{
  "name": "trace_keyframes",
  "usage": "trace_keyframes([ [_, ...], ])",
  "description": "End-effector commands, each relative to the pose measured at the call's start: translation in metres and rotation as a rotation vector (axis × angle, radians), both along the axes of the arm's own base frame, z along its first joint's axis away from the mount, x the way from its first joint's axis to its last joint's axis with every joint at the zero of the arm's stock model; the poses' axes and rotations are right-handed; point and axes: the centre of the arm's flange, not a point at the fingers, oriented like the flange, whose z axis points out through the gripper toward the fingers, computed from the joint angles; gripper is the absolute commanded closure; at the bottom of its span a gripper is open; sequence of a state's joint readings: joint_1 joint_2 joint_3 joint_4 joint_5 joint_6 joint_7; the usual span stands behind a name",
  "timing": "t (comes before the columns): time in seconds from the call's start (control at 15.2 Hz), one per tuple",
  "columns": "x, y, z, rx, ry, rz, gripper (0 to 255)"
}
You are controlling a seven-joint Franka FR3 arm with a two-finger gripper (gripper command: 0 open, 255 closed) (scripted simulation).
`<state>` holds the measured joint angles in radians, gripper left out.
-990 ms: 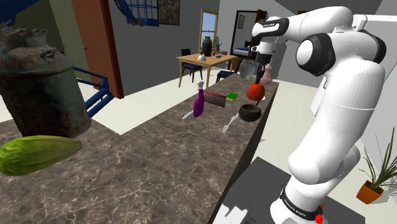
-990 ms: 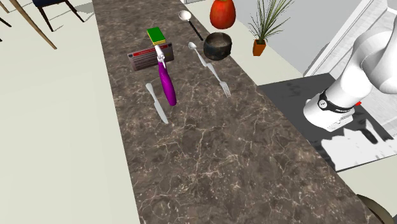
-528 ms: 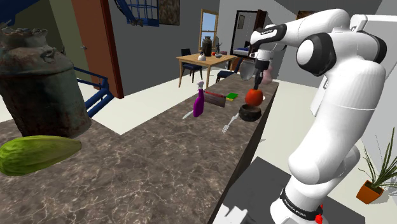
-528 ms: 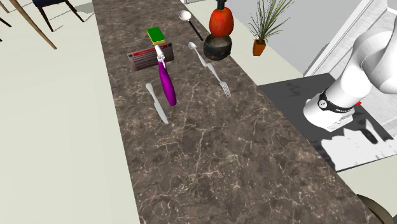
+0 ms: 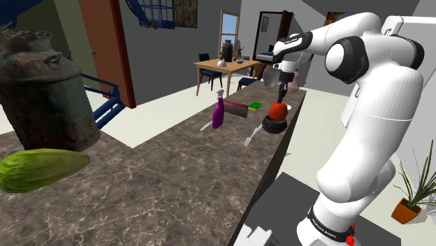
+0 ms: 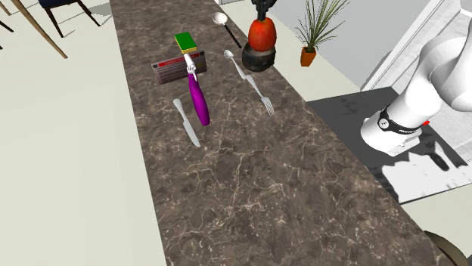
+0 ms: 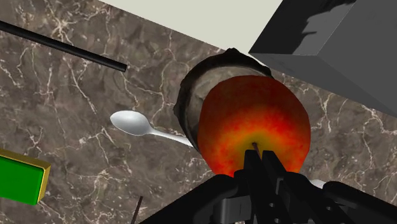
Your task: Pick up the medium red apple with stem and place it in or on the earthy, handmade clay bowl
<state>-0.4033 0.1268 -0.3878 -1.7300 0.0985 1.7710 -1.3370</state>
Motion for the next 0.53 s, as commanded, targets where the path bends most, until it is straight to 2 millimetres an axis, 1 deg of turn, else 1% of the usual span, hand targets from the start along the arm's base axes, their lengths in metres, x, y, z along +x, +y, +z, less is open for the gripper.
trace_keyframes([
  [0.0, -0.0002, -0.0001, -0.0005, 0.0, 0.0, 0.0, 255],
  [0.2, -0.0002, -0.0001, -0.0005, 0.0, 0.0, 0.0, 255],
  [0.26, -0.0002, -0.0001, -0.0005, 0.0, 0.0, 0.0, 0],
  [0.46, -0.0002, -0.0001, -0.0005, 0.0, 0.0, 0.0, 0],
])
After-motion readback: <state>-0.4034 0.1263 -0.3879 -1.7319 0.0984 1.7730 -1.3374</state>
